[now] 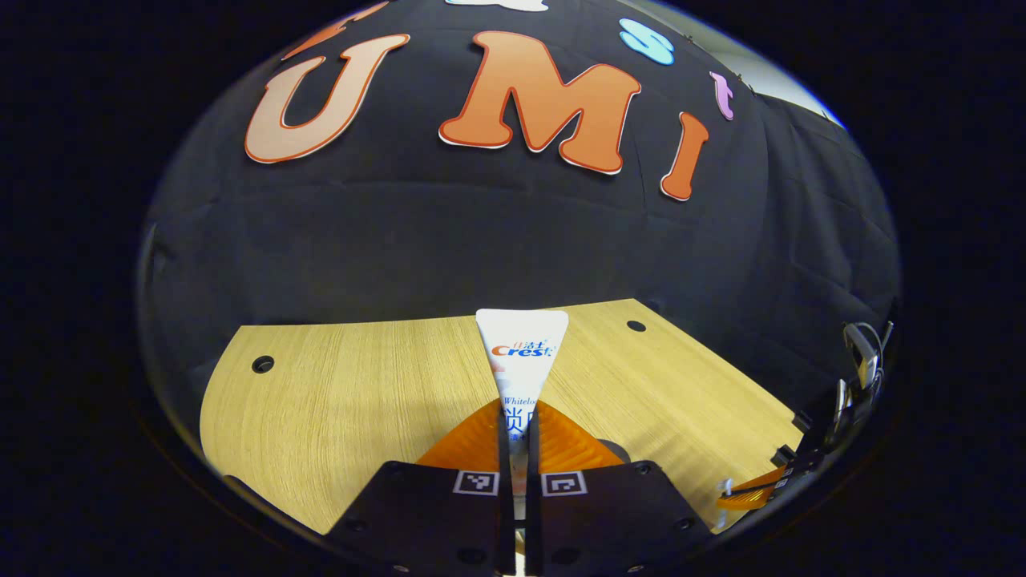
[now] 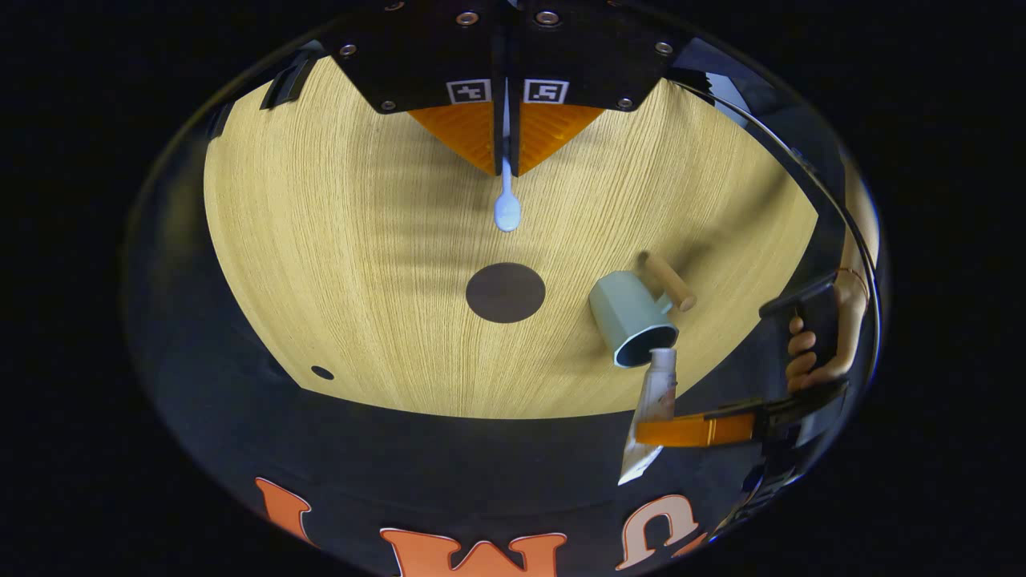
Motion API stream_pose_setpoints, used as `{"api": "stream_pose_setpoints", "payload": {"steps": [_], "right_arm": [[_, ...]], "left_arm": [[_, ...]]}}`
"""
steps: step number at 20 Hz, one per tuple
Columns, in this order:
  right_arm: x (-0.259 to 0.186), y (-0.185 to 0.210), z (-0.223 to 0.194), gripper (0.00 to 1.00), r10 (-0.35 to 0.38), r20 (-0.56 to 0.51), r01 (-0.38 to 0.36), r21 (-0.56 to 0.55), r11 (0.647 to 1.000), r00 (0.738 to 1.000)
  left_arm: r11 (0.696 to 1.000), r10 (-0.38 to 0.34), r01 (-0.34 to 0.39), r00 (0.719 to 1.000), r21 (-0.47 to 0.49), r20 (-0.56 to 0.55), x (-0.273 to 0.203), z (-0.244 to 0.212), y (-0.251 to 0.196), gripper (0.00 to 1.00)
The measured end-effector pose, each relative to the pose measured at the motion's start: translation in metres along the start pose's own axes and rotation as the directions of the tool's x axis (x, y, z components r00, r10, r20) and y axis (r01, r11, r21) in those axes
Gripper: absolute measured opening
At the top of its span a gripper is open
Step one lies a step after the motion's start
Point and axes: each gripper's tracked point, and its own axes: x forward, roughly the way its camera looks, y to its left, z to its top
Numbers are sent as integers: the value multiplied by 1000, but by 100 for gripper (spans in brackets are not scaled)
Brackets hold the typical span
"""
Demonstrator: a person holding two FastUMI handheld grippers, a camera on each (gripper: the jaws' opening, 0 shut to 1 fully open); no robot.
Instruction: Put the toothbrush and toothpaste on the desktop into the cup, then pick up the cup and place it on the coaster on the desktop.
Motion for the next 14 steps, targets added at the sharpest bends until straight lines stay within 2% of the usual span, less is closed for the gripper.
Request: {"api": "stream_pose_setpoints", "payload": {"steps": [5,8,12,14], "right_arm": [[-9,-2,13,0,6,28,-7,14,1000,1000],[-7,1,20,1,26,56,-28,25,999,998],[-19,-1,30,1,37,87,-41,49,998,996],[-24,-4,36,1,31,124,-38,60,997,992]], "left_arm": [[999,-45,45,999,-5,-16,19,-25,0,5],[1000,-28,28,999,-13,16,24,-31,2,5],[999,-28,28,1000,-40,-13,27,-50,6,5],[999,-37,38,999,-32,10,18,-50,6,12]]}}
